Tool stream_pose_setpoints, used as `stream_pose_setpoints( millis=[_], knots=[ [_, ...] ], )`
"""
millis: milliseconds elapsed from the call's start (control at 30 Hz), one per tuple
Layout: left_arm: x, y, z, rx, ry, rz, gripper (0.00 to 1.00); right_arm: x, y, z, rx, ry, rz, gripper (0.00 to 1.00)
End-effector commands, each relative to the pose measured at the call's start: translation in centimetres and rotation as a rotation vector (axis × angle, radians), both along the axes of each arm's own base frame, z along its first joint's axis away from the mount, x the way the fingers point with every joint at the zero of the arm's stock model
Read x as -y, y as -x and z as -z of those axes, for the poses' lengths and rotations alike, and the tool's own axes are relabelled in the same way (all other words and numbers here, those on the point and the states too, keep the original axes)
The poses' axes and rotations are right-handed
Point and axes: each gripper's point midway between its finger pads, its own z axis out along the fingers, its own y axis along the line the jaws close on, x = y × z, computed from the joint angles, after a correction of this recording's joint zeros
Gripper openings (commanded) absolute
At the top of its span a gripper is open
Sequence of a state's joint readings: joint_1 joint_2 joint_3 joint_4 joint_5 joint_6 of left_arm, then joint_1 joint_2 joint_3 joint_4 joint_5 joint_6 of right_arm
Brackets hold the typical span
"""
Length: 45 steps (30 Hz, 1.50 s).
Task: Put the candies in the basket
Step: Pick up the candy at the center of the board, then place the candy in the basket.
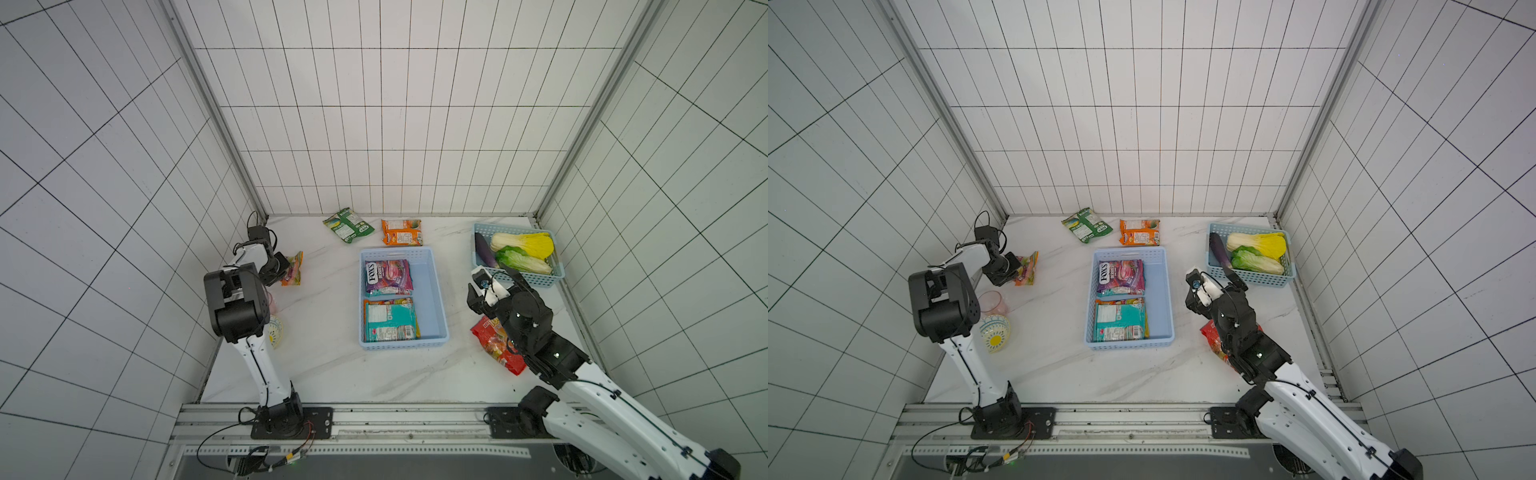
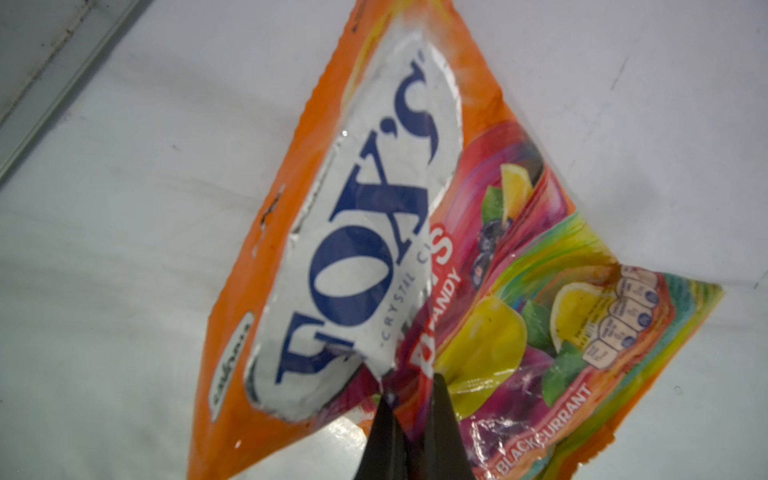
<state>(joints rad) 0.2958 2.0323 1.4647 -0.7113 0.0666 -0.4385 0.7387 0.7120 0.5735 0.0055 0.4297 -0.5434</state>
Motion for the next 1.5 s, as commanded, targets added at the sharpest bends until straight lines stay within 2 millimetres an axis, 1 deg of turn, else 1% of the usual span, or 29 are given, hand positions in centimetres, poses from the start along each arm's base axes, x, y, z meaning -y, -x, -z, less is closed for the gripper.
stream_pose_setpoints(
  millis=[0, 67, 167, 267, 367, 433, 567, 667, 733, 800, 900, 1000, 1100, 1200, 1267, 1333, 1400, 1467],
  knots=[
    [0.9, 0.0, -1.9, 0.032, -0.035, 0.055, 0.00, 0.3, -0.1, 0.1, 0.013, -0.014, 0.012, 0.99],
    [1.2, -0.3, -2.9, 0.051, -0.056, 0.075, 0.00, 0.2, 0.1, 0.0, 0.010, -0.019, -0.002, 0.99],
    [1.7, -0.5, -5.2, 0.091, -0.099, 0.107, 0.00, 0.6, -0.1, 0.2, 0.015, -0.006, 0.029, 0.99],
    [3.0, -0.7, -7.1, 0.145, -0.087, 0.146, 0.00, 0.3, 0.0, 0.1, 0.013, -0.018, 0.008, 0.99],
    [5.0, -1.0, -8.7, 0.198, -0.111, 0.239, 0.00, 0.3, -0.1, 0.2, 0.008, -0.008, 0.011, 0.99],
    [6.8, -1.1, -10.1, 0.240, -0.124, 0.329, 0.00, 0.6, -0.2, 0.4, 0.014, -0.002, 0.024, 0.99],
    [9.6, -1.1, -12.6, 0.321, -0.145, 0.445, 0.00, 0.2, -0.1, 0.3, 0.009, -0.006, 0.002, 0.99],
    [11.2, -1.0, -14.6, 0.356, -0.242, 0.547, 0.00, 0.6, -0.3, 0.5, 0.017, 0.006, 0.028, 0.99],
    [12.5, -0.9, -15.6, 0.378, -0.291, 0.616, 0.00, 0.3, -0.2, 0.5, 0.016, 0.000, 0.012, 0.99],
    [13.8, -0.9, -16.3, 0.397, -0.335, 0.683, 0.00, 0.2, -0.1, 0.4, 0.012, 0.000, 0.000, 0.99],
    [15.8, -0.9, -17.1, 0.399, -0.403, 0.811, 0.00, 0.6, -0.3, 0.6, 0.019, 0.013, 0.027, 0.99],
    [17.8, -0.8, -17.8, 0.422, -0.445, 0.941, 0.00, 0.2, -0.1, 0.6, 0.021, 0.004, 0.001, 0.99],
    [19.8, -0.4, -18.5, 0.480, -0.437, 1.095, 0.00, 0.2, -0.1, 0.6, 0.022, 0.010, 0.000, 0.99],
    [21.1, 0.2, -20.3, 0.543, -0.480, 1.226, 0.00, 0.4, -0.1, 0.7, 0.032, 0.010, 0.010, 0.99],
    [22.2, 1.1, -21.1, 0.598, -0.519, 1.375, 0.00, 0.1, 0.1, 0.5, 0.029, 0.000, -0.015, 0.99],
    [23.2, 2.3, -21.4, 0.634, -0.546, 1.535, 0.00, 0.2, 0.1, 0.5, 0.028, 0.006, -0.012, 0.99],
    [24.1, 3.4, -21.5, 0.626, -0.552, 1.656, 0.00, 0.5, -0.1, 0.6, 0.035, 0.012, 0.008, 0.99],
    [25.3, 4.8, -21.4, 0.594, -0.526, 1.776, 0.00, 0.3, 0.0, 0.5, 0.037, 0.004, -0.003, 0.99]
  ],
)
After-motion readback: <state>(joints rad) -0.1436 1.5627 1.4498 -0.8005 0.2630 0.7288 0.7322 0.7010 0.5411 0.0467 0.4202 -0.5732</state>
